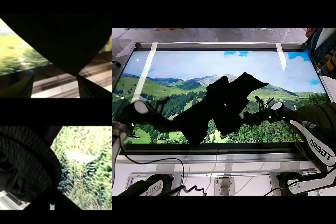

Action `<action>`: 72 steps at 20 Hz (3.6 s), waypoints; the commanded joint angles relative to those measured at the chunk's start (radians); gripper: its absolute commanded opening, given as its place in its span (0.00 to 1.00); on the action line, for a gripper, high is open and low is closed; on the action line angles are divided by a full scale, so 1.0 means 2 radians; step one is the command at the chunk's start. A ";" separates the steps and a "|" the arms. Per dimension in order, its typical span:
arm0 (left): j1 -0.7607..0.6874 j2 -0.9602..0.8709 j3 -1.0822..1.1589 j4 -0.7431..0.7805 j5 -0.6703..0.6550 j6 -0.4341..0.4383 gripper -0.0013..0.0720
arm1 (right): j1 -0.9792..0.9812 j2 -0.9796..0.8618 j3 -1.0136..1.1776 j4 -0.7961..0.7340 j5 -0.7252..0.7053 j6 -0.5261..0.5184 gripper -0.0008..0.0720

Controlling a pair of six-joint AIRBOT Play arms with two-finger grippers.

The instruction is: Fold the clothes and pants, and hang the long-sleeved shirts on hangers.

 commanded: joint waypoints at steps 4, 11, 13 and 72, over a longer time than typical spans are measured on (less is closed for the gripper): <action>0.003 0.021 -0.180 -0.188 0.105 0.055 0.85 | 0.000 0.000 0.001 0.001 0.010 -0.001 0.04; -0.067 0.021 -0.204 -0.211 0.233 0.055 0.59 | 0.000 0.000 0.028 0.010 0.020 -0.001 0.04; -0.070 0.021 -0.199 -0.253 0.278 0.055 0.04 | 0.000 0.001 0.060 0.004 0.032 -0.001 0.04; 0.325 -0.158 0.215 0.286 0.025 0.020 0.99 | -0.258 0.398 -0.083 -0.307 0.140 0.145 0.73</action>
